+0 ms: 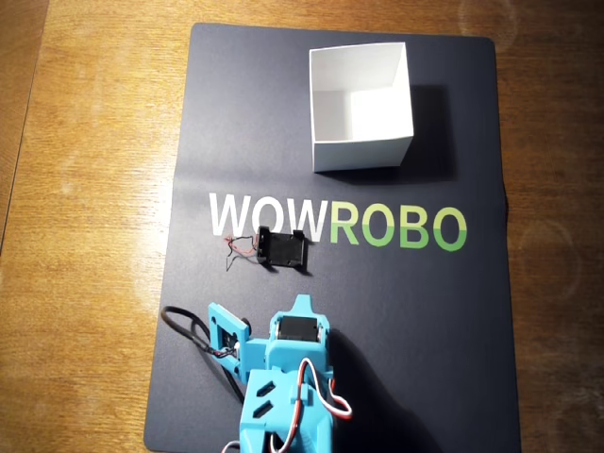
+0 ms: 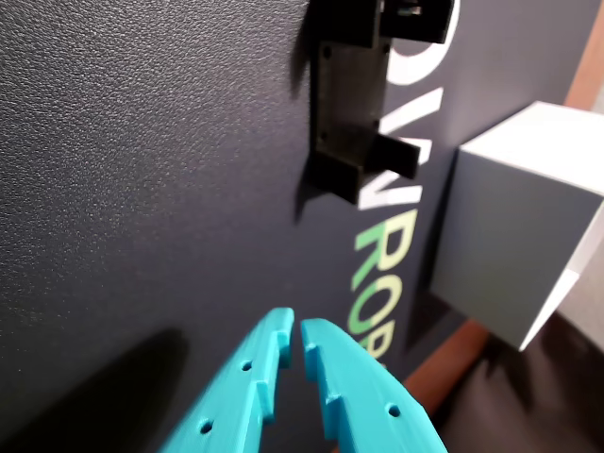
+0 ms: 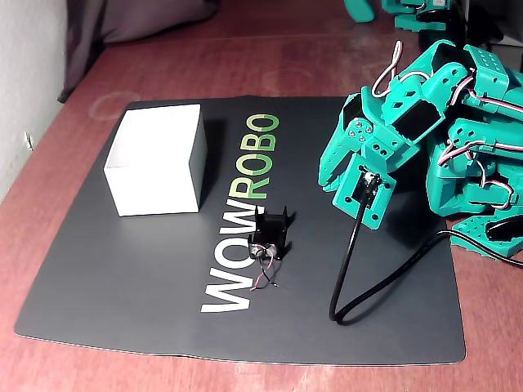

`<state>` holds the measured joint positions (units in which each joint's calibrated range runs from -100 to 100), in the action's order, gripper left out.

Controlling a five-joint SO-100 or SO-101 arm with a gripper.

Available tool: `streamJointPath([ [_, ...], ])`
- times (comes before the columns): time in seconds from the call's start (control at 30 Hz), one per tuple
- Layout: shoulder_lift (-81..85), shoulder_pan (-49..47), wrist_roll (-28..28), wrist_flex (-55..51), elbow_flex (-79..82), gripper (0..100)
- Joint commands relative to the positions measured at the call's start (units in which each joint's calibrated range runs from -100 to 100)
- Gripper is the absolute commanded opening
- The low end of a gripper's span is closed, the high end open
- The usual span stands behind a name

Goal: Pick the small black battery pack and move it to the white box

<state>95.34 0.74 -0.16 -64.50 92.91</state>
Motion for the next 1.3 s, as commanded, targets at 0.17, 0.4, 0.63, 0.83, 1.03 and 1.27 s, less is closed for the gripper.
streamJointPath([
  [0.17, 0.4, -0.1, -0.2, -0.3, -0.1, 1],
  [0.4, 0.4, -0.1, -0.2, -0.3, -0.1, 1],
  [0.63, 0.4, -0.1, -0.2, -0.3, -0.1, 1],
  [0.83, 0.4, -0.1, -0.2, -0.3, -0.1, 1],
  [1.03, 0.4, -0.8, 0.1, -0.3, -0.1, 1],
  [1.27, 0.4, -0.7, -0.2, -0.3, -0.1, 1],
])
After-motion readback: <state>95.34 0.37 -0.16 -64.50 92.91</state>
